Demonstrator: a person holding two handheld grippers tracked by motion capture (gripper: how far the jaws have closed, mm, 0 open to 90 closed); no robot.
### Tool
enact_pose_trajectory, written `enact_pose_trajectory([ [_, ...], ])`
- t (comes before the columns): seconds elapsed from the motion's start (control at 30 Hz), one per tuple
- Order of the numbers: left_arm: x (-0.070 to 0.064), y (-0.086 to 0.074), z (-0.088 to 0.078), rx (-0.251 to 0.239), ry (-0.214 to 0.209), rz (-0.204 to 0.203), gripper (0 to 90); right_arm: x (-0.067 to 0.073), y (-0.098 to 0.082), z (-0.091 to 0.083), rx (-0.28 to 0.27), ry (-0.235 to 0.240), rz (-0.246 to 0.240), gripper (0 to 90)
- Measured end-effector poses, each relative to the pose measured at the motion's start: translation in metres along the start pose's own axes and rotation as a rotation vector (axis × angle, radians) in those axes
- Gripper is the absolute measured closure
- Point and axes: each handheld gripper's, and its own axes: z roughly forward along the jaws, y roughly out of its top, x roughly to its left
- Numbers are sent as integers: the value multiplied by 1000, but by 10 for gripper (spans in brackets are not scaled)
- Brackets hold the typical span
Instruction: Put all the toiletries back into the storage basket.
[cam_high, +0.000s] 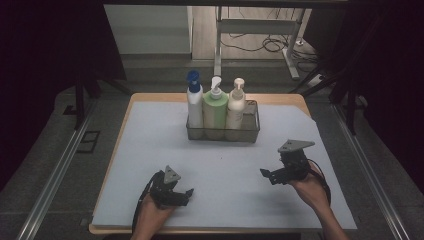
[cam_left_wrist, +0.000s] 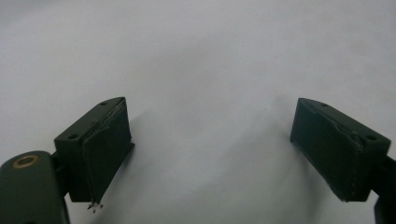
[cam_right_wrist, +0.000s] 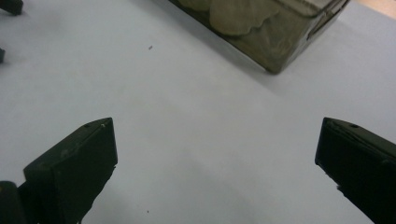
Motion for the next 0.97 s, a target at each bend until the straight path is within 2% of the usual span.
enact_pose_trajectory([
  [0.3, 0, 0, 0, 0, 0, 0, 121, 1, -29, 7, 6, -18, 18, 0],
  [0.57, 0, 0, 0, 0, 0, 0, 122, 6, -56, 21, 30, -24, 24, 0],
  [0.7, 0, 0, 0, -3, 0, -3, 122, 5, -64, 27, 44, -34, 28, 0],
  [0.8, 0, 0, 0, 0, 0, 1, 122, 4, -72, 33, 56, -23, 43, 0],
  [0.87, 0, 0, 0, 1, 1, 1, 121, 2, -77, 35, 35, -6, 73, 0],
  [0.97, 0, 0, 0, -2, -3, -5, 121, 3, -77, 35, 36, -14, 67, 0],
])
